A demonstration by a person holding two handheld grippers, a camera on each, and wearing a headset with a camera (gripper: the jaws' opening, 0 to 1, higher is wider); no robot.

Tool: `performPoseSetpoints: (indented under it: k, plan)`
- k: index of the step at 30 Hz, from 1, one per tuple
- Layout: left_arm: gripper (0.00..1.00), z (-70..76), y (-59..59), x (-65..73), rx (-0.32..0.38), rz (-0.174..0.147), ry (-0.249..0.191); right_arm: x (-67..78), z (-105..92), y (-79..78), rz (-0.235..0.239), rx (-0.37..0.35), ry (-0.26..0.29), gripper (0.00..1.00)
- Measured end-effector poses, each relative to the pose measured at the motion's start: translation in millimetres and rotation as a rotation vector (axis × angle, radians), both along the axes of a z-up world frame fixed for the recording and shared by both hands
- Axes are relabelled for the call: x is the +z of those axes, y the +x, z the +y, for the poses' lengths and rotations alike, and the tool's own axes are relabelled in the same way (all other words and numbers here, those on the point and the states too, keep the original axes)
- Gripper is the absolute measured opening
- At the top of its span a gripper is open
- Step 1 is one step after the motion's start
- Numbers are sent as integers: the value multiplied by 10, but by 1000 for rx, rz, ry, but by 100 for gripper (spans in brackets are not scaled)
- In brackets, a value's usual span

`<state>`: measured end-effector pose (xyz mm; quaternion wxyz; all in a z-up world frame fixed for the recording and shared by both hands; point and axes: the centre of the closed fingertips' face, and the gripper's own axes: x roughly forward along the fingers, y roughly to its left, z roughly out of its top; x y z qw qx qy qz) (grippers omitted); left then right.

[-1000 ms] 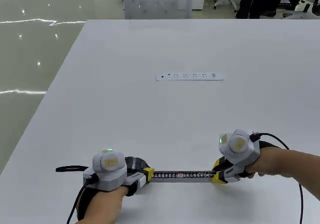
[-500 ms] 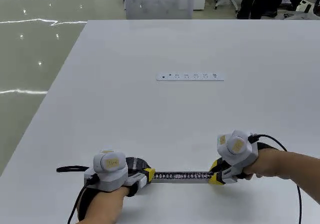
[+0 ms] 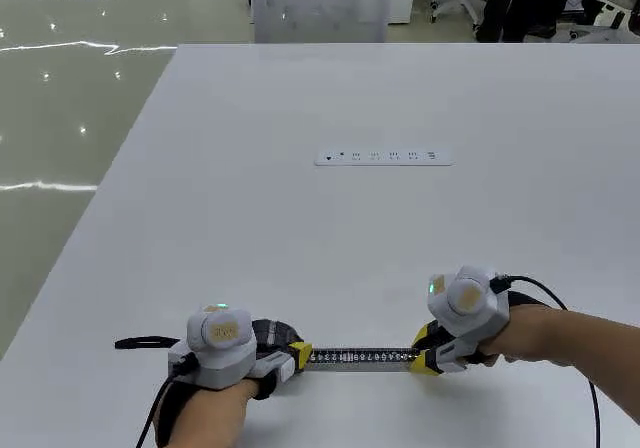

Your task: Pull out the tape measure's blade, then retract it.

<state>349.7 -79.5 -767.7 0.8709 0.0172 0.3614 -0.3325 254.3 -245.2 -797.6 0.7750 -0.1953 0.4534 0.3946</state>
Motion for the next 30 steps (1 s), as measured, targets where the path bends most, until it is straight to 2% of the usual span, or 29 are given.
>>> performPoseSetpoints:
  k: [25,30]
  plan:
    - [60,-2,2,-3,-1,3,-3,2,169,78,-1,-8,24,14]
    - [60,1,5,-2,0,6,-7,-1,197,94,2,-27,46,14]
